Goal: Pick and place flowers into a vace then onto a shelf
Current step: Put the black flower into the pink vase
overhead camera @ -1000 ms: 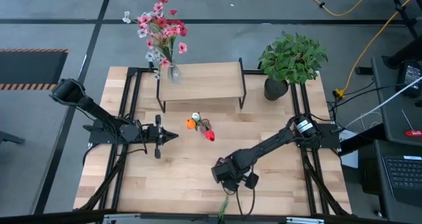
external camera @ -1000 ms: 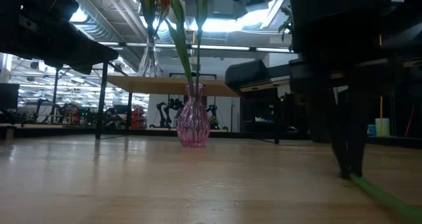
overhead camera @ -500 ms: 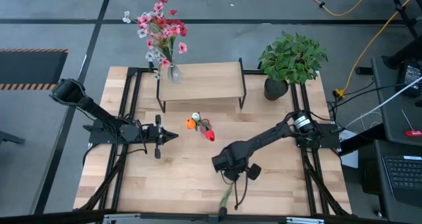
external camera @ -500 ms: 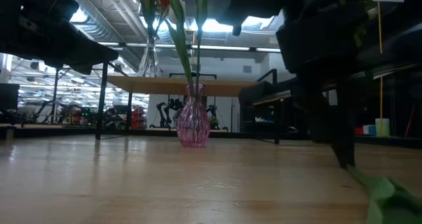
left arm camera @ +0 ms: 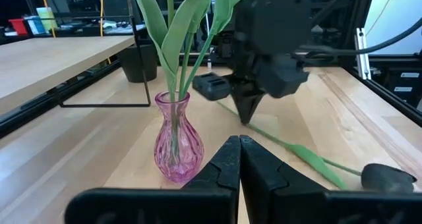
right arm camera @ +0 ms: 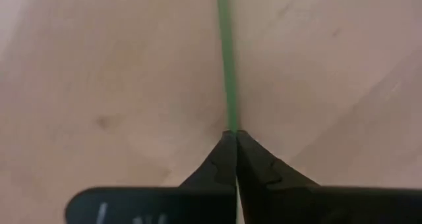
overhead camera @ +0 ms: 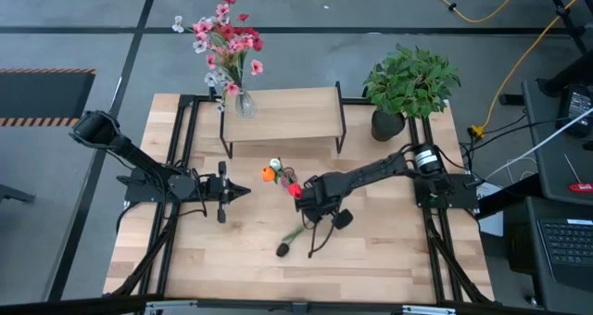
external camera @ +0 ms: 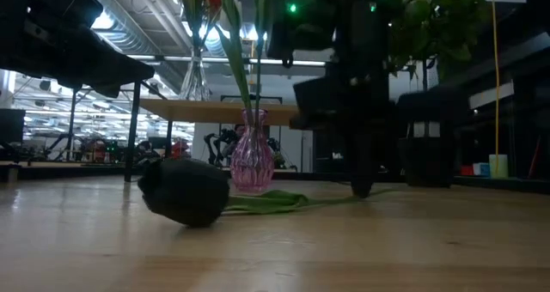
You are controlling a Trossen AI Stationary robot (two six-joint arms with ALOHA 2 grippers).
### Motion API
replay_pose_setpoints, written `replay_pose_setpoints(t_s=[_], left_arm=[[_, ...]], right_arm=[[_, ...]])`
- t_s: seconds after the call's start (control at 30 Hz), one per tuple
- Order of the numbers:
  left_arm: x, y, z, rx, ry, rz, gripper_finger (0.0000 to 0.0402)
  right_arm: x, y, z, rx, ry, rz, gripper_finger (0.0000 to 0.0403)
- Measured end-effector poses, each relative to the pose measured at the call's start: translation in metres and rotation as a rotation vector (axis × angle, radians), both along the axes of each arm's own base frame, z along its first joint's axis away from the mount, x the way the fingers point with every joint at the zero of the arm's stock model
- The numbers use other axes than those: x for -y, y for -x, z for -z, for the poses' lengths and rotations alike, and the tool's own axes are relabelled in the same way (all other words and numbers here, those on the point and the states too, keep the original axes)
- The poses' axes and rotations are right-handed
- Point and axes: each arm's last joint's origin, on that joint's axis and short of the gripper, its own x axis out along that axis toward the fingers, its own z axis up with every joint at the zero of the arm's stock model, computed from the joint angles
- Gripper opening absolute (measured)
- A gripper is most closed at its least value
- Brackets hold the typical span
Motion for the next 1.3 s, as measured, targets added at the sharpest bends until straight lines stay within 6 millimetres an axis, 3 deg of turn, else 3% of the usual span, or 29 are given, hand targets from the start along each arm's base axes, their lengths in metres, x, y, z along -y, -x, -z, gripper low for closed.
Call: replay_pose_setpoints(t_s=[0.17,0.37,0.63,0.93,1.3], left_arm=[[0.000,0.000,0.000,-0.004,-0.001,0.000,0.0003],[0.000,0.000,0.001,-0.004,0.003,0.000,0.0003],[0.000,0.000,0.001,-0.002,0.023,-0.002,0.0003],[0.000,0.000,0.002,-0.014,0.017,-0.003,0.0003],[0.000,0.000,0.002,-0.013,0.017,-0.003,0.0002]], right_arm=[[0.004,0.003,0.007,0.023,-0.013,0.027,0.0000],[0.004,0.003,0.003,0.045,-0.040,0.035,0.0000],[0.003,0.006,-0.027,0.160,-0.100,0.051,0.0000],[0.007,0.042,-0.047,0.455,-0.245,0.018,0.0000],[0.022,0.094,-0.092,0.924,-0.408,-0.046,0.0000]])
